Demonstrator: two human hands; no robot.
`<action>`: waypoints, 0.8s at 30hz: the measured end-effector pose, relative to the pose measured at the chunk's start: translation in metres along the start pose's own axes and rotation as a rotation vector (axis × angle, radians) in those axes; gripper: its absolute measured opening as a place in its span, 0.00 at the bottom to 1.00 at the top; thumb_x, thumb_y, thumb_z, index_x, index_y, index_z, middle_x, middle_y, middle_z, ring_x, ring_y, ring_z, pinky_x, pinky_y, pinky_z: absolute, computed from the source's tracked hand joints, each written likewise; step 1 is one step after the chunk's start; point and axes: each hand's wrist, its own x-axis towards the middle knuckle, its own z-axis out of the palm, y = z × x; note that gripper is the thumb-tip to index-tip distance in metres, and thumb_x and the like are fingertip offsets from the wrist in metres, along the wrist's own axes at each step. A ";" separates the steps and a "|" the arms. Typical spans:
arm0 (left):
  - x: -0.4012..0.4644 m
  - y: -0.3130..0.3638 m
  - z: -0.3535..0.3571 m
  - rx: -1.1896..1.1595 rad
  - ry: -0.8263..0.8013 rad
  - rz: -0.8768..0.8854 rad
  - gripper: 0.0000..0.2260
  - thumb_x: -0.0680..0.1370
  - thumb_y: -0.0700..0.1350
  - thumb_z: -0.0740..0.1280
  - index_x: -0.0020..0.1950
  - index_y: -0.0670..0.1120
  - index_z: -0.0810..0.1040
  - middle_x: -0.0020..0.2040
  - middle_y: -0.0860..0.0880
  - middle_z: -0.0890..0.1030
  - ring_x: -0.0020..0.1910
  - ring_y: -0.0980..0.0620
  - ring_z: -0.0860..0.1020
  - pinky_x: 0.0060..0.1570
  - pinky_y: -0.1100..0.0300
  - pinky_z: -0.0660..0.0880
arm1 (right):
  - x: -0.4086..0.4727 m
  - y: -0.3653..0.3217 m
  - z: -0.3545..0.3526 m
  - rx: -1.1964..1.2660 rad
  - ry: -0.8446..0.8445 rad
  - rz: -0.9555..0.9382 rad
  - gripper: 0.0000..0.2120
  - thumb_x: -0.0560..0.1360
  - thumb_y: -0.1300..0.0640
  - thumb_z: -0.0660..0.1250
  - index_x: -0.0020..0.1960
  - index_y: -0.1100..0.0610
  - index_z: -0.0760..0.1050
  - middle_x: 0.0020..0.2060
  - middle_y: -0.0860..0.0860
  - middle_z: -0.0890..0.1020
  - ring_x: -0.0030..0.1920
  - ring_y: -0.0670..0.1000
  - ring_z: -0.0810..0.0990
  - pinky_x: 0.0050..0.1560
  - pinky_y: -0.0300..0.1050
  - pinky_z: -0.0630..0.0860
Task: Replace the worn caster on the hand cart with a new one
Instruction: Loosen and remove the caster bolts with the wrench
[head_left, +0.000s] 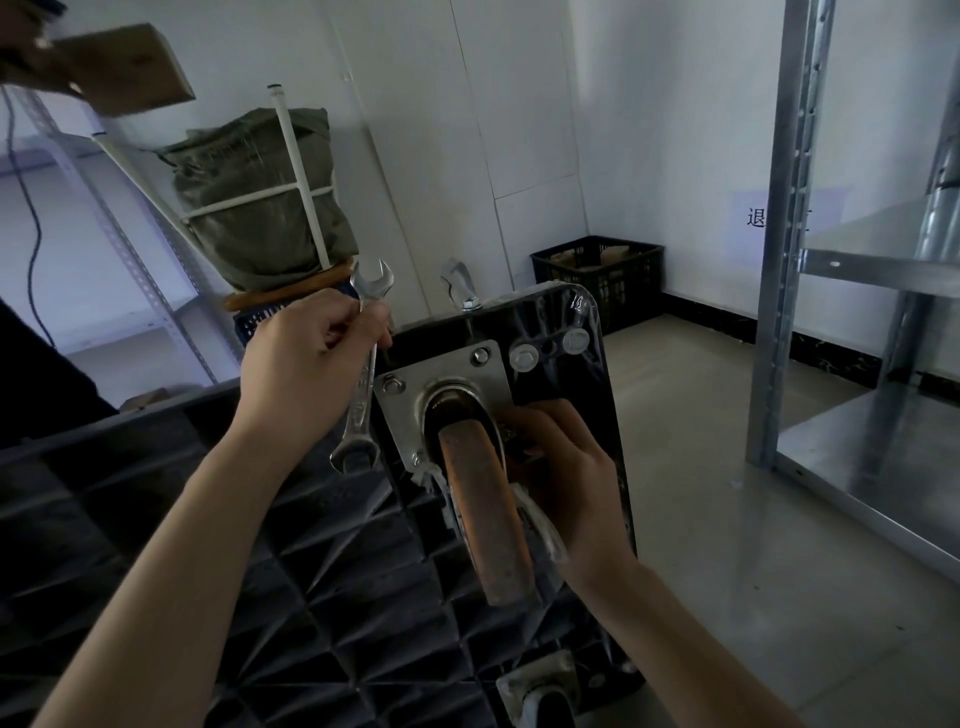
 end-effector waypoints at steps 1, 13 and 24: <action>0.000 0.000 0.000 -0.002 0.000 0.000 0.15 0.83 0.52 0.64 0.37 0.53 0.80 0.42 0.49 0.84 0.41 0.49 0.80 0.47 0.45 0.77 | 0.000 -0.001 0.000 -0.001 0.016 0.018 0.17 0.71 0.65 0.78 0.57 0.56 0.81 0.52 0.46 0.79 0.48 0.44 0.80 0.46 0.39 0.78; 0.000 -0.003 0.000 -0.017 -0.005 0.014 0.15 0.83 0.52 0.65 0.37 0.53 0.80 0.41 0.48 0.83 0.41 0.48 0.80 0.47 0.42 0.77 | 0.004 0.000 -0.001 -0.011 0.048 0.009 0.10 0.73 0.64 0.77 0.53 0.57 0.82 0.50 0.47 0.80 0.46 0.44 0.81 0.44 0.40 0.79; 0.000 -0.005 0.001 -0.027 0.004 0.022 0.15 0.82 0.53 0.64 0.35 0.55 0.79 0.41 0.51 0.83 0.41 0.50 0.80 0.48 0.42 0.77 | 0.002 0.005 0.000 -0.004 0.052 0.014 0.07 0.75 0.63 0.75 0.53 0.57 0.83 0.49 0.47 0.80 0.45 0.44 0.81 0.44 0.40 0.79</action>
